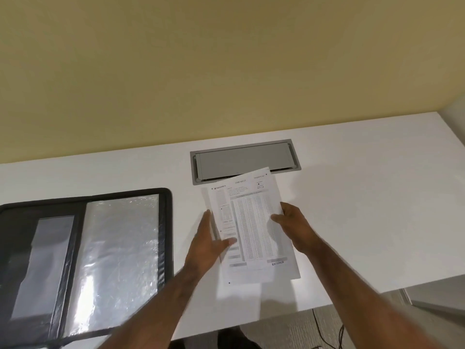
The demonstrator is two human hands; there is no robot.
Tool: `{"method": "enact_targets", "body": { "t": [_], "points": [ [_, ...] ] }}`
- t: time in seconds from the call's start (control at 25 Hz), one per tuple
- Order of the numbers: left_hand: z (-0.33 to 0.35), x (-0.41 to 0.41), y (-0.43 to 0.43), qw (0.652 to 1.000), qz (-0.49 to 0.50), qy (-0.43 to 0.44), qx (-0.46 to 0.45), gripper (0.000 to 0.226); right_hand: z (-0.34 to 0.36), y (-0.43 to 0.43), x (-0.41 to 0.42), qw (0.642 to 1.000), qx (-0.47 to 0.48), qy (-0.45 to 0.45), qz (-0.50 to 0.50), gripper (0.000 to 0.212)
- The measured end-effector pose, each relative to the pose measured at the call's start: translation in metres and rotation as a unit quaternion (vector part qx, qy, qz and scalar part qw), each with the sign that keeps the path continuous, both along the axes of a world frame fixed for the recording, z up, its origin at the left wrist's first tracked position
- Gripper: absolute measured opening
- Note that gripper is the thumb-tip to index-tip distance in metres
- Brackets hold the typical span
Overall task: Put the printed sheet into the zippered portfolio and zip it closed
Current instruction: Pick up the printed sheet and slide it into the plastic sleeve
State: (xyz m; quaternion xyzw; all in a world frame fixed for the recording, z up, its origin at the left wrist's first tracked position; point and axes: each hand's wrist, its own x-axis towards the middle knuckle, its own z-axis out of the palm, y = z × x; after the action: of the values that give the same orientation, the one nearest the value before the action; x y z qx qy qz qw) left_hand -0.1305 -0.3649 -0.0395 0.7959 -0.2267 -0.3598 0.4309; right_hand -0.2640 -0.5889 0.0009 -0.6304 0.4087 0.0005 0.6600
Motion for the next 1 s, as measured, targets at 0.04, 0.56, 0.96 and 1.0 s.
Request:
{"method": "enact_targets", "body": {
  "t": [0.04,0.56,0.96,1.0],
  "points": [
    [0.009,0.008,-0.003,0.994,0.074,0.073,-0.037,0.087,0.009,0.000,0.000,0.999,0.017,-0.029,0.013,0.033],
    [0.092,0.055,-0.007,0.938,0.144,0.186,-0.253,0.024,0.061,0.033,0.031,0.986,-0.044,-0.153,-0.049,0.033],
    [0.092,0.046,0.009,0.942,0.159,0.157,-0.251,0.023,0.051,0.058,0.039,0.983,-0.050,-0.140,-0.110,0.030],
    [0.092,0.046,0.009,0.942,0.158,0.156,-0.252,0.023,0.050,0.059,0.039,0.983,-0.052,-0.139,-0.110,0.030]
  ]
}}
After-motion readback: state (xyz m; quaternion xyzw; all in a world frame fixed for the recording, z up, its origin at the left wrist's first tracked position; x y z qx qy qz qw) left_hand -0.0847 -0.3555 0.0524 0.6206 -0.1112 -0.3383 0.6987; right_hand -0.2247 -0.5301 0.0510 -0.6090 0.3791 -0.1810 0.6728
